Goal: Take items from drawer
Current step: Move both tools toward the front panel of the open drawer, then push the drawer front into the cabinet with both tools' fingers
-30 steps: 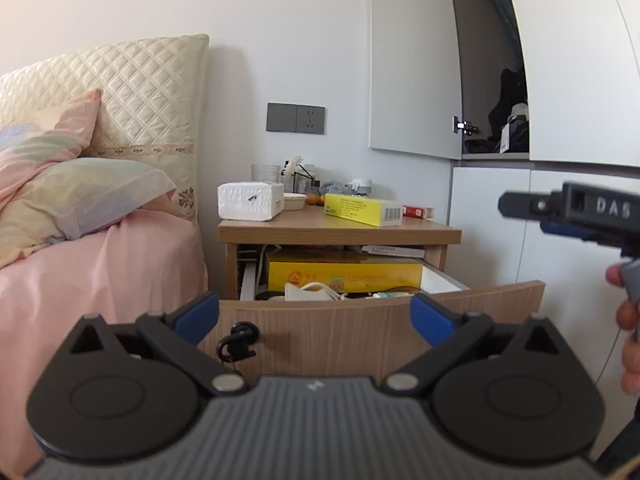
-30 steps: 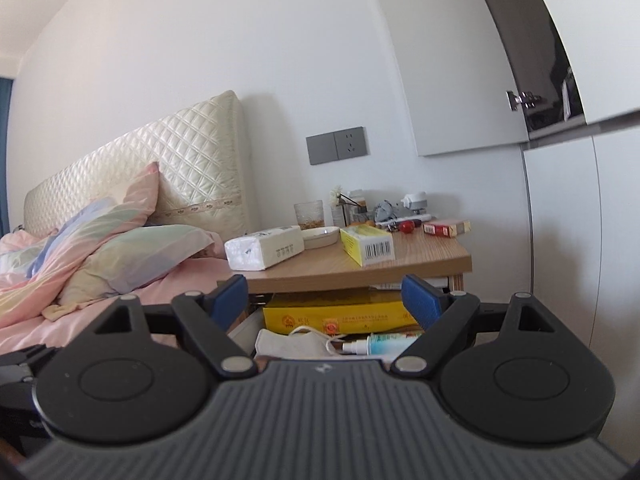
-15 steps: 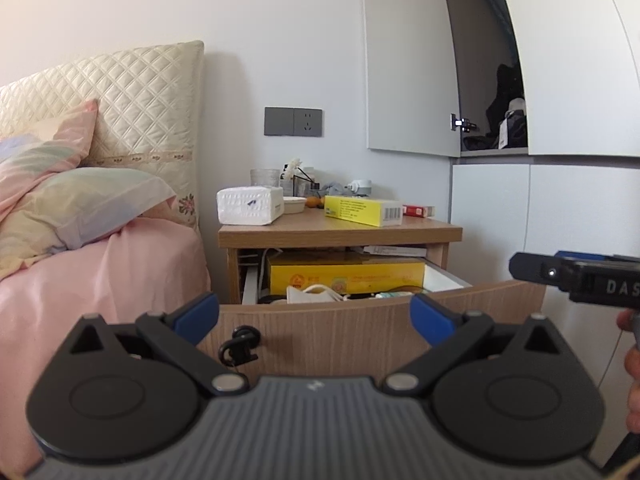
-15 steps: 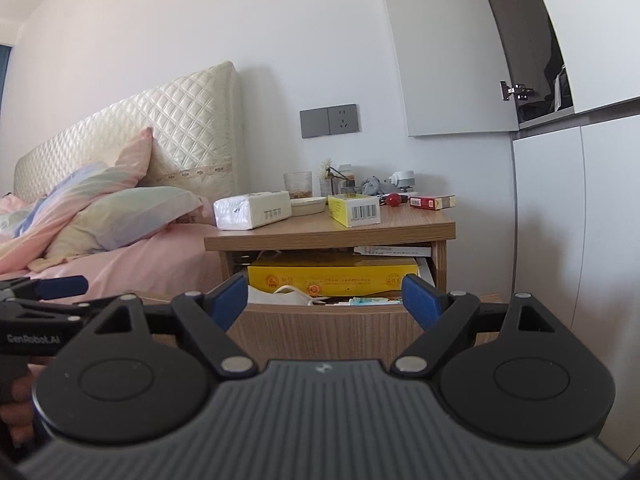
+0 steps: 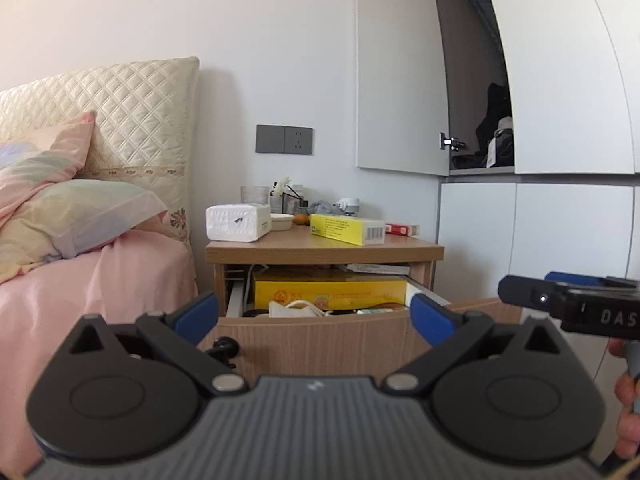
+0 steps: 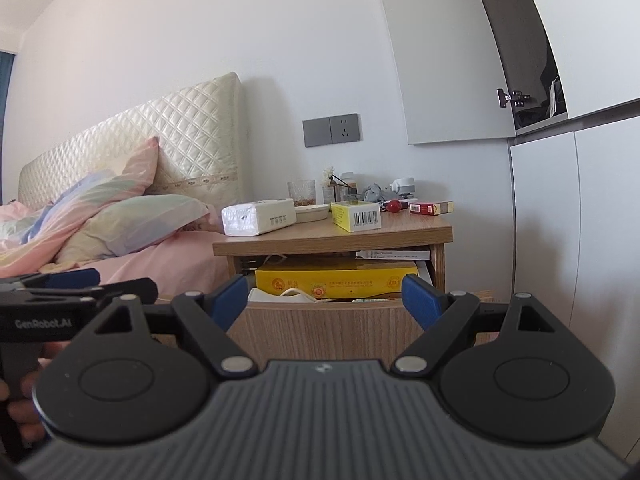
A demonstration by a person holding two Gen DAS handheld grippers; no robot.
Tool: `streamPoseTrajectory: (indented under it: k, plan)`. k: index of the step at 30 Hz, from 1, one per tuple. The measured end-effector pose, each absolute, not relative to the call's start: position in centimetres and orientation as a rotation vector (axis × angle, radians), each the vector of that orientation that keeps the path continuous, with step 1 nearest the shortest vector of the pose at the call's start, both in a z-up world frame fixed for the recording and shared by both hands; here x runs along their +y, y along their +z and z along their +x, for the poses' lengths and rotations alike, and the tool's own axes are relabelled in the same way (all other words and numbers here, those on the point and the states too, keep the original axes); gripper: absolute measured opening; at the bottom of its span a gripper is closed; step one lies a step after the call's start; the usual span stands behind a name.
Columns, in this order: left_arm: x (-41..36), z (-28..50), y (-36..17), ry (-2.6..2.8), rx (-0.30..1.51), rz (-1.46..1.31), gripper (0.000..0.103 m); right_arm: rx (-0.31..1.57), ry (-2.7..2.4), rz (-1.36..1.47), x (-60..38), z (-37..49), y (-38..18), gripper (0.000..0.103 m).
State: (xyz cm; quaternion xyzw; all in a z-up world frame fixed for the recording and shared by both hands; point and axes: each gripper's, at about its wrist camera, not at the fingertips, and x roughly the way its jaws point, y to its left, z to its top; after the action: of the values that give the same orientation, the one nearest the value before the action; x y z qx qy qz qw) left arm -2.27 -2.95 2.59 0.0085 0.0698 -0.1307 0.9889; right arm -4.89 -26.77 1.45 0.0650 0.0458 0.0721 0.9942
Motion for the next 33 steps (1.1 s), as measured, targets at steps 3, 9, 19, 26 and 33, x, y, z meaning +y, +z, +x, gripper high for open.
streamPoseTrajectory:
  k: [3, 9, 19, 26, 33]
  plan:
    - [-3.5, -2.4, 2.4, -0.269, 0.135, 0.033, 0.103, 0.083, 0.14, 0.124, -27.0, -5.5, 1.4, 0.086]
    - [-4.1, -1.9, 1.6, -0.248, 0.144, 0.065, 0.103, 0.094, 0.134, 0.123, -27.7, -5.9, 1.0, 0.086]
    - [-4.0, -0.9, 0.0, -0.219, 0.159, 0.097, 0.101, 0.082, 0.105, 0.096, -28.1, -5.0, -1.3, 0.085]
    - [-3.8, 0.0, -1.7, -0.215, 0.157, 0.113, 0.084, 0.036, 0.084, 0.109, -28.5, -4.4, -4.2, 0.068]
    - [-3.1, 1.2, -3.9, -0.158, 0.173, 0.059, 0.067, 0.052, 0.11, 0.138, -28.7, -3.2, -6.5, 0.039]
